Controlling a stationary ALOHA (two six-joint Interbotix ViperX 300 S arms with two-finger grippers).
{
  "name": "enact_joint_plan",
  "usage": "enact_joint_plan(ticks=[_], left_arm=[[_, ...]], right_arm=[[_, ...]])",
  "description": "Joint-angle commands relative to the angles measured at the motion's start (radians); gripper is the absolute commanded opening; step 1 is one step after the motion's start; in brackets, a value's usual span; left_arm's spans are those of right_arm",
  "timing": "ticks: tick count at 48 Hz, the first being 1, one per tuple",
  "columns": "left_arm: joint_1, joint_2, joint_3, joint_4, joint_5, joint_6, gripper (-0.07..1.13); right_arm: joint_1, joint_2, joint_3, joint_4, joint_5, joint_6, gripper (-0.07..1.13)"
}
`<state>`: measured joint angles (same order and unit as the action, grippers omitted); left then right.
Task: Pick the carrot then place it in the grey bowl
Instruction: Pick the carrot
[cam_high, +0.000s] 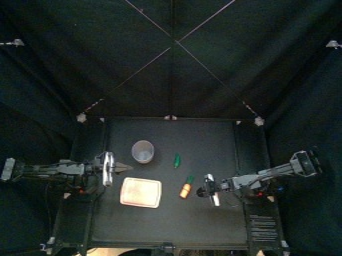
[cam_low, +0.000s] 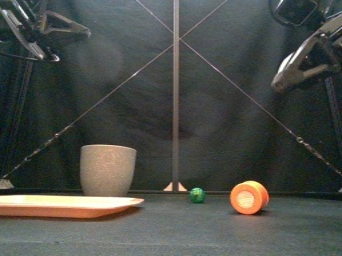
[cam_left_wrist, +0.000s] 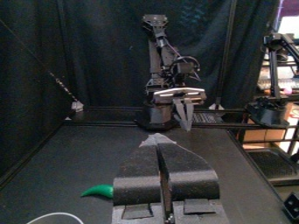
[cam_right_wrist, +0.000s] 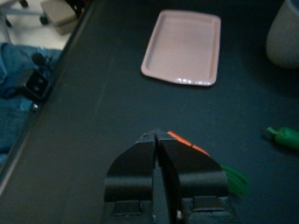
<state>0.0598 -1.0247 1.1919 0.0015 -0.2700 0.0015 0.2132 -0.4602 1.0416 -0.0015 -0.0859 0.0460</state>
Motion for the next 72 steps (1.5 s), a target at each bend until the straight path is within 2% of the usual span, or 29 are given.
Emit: enact_joint_plan(ticks=[1, 6, 23, 25, 53, 72], left_arm=[[0.003, 0.002, -0.014, 0.002, -0.003, 0.0, -0.01], [0.003, 0.002, -0.014, 0.002, -0.003, 0.002, -0.01], [0.005, 0.002, -0.009, 0.0, -0.003, 0.0, -0.01], [0.005, 0.002, -0.009, 0.002, -0.003, 0.002, -0.01], [0.005, 0.002, -0.008, 0.002, -0.003, 0.002, -0.01], [0.005, 0.002, -0.006, 0.002, -0.003, 0.002, -0.01]], right_arm=[[-0.008, 0.069, -0.037, 0.0, -0.025, -0.002, 0.13], [-0.018, 0.138, -0.054, 0.002, -0.049, 0.0, 0.26], [-0.083, 0.281, -0.115, 0.012, -0.054, 0.002, 1.01], [-0.089, 0.284, -0.117, 0.015, -0.054, 0.002, 1.06], [-0.149, 0.426, -0.146, 0.005, -0.017, -0.005, 1.04], [-0.144, 0.469, -0.187, 0.008, 0.029, 0.0, 1.01]])
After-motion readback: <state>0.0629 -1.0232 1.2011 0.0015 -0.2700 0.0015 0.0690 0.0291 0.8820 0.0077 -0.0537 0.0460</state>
